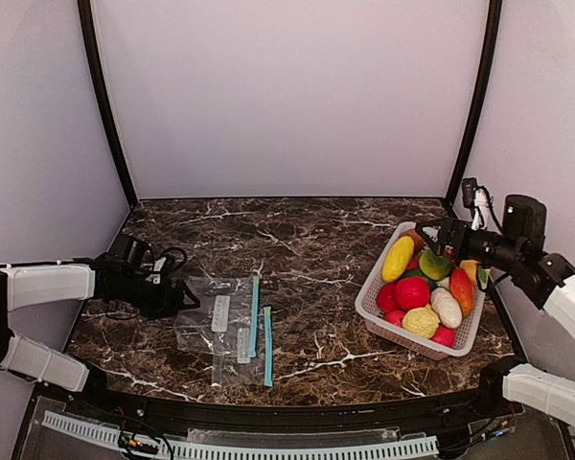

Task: Place the food in the zip-top bag and seal the zipper
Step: Pick up the zipper food storage bag at the center of the board.

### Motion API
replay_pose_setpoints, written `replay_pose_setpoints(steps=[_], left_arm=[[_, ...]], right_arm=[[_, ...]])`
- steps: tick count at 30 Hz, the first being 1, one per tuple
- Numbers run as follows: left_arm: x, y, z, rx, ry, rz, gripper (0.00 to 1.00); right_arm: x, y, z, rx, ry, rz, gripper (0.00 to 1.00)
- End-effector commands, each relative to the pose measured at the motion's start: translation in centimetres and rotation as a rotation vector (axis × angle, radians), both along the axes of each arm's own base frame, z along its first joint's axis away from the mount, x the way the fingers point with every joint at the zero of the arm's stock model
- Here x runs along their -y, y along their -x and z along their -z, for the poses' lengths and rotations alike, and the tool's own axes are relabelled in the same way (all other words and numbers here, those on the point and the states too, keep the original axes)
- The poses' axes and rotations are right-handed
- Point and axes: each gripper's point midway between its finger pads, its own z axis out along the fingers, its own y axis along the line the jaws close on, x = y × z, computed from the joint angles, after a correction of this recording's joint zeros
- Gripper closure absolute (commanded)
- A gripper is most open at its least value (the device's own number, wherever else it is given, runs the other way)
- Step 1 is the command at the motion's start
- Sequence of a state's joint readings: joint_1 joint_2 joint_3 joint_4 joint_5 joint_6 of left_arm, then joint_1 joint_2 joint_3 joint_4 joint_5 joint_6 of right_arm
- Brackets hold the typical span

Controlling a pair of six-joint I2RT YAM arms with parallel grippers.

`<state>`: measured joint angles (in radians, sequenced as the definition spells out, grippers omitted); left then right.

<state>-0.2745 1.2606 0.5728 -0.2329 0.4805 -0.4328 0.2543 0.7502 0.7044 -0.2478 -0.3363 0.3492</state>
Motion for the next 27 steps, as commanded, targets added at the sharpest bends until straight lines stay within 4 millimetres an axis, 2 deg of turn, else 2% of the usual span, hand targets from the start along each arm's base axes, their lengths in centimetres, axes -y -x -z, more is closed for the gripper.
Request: replay_pose_setpoints(steps=[1,9,11,13,16,22,26,27], left_arm=[[0.1,0.5,0.7,-0.027,-0.011,0.012,0.2],[0.0,0.1,1.2,-0.042,-0.033,0.006,0.24],[0.0,0.0,1.2,-0.044,-0.036,0.008,0.29],[-0.1,0.0,1.3,-0.049,-0.045,0.008,0.36],[-0.4,-0.2,1.4,-0.047,-0.064,0.0,0.56],[-0.5,-0.2,1.2,-0.038,-0.062,-0.006,0.79],[-0.2,-0.4,-0.3,0.004,-0.039,-0.005,0.95],[-0.2,-0.7,-1.3,0.035,-0.032,-0.007,0.98]], right_arm=[[-0.3,-0.4,1.3,-0.034,0.001,-0.006,0.03],[-0.8,-0.9,1.7,-0.045,-0.014,-0.023,0.03],[-0.8,-0.9,1.8,-0.045,-0.012,-0.021,0.03],[-0.8,-0.9,1.8,-0.044,-0.012,-0.018,0.03],[-0.7,-0.8,2.0,-0.048,-0.008,-0.017,0.03],[-0.6,-0.8,2.0,-0.054,-0.008,-0.01,0.03],[-0.6,-0.7,1.3,-0.055,-0.028,-0.004,0.02],[-0.6,-0.6,1.1,-0.052,-0.036,-0.005,0.02]])
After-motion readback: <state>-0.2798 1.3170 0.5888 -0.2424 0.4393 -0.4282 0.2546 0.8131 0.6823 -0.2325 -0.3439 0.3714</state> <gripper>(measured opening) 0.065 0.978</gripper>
